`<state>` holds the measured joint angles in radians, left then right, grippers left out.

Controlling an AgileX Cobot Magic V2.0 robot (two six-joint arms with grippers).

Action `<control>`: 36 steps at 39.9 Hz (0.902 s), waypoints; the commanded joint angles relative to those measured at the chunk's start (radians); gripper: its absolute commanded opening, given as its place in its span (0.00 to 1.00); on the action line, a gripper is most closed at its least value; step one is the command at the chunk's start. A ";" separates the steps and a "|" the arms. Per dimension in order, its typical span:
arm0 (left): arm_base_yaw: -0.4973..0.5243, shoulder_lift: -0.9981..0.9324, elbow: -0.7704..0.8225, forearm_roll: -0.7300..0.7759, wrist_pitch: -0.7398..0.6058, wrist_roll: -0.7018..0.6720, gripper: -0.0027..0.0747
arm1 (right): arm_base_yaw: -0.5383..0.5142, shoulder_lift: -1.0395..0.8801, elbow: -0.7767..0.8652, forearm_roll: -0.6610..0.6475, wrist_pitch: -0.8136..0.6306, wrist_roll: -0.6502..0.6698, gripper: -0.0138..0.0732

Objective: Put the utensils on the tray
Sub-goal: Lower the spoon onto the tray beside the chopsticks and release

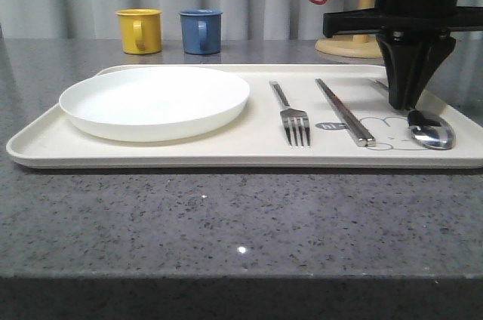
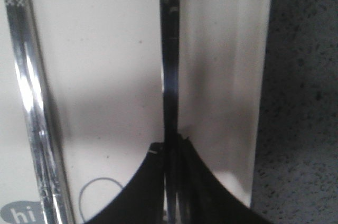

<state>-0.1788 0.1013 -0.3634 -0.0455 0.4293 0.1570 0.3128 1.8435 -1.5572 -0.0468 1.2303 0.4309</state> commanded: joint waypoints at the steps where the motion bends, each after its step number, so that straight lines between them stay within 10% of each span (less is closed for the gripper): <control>1: 0.000 0.013 -0.027 -0.009 -0.084 -0.007 0.01 | -0.007 -0.046 -0.029 -0.017 -0.001 0.004 0.16; 36: 0.000 0.013 -0.027 -0.009 -0.084 -0.007 0.01 | -0.006 -0.082 -0.200 -0.007 0.106 -0.024 0.49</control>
<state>-0.1788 0.1013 -0.3634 -0.0455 0.4293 0.1570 0.3128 1.8412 -1.6889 -0.0468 1.2254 0.4338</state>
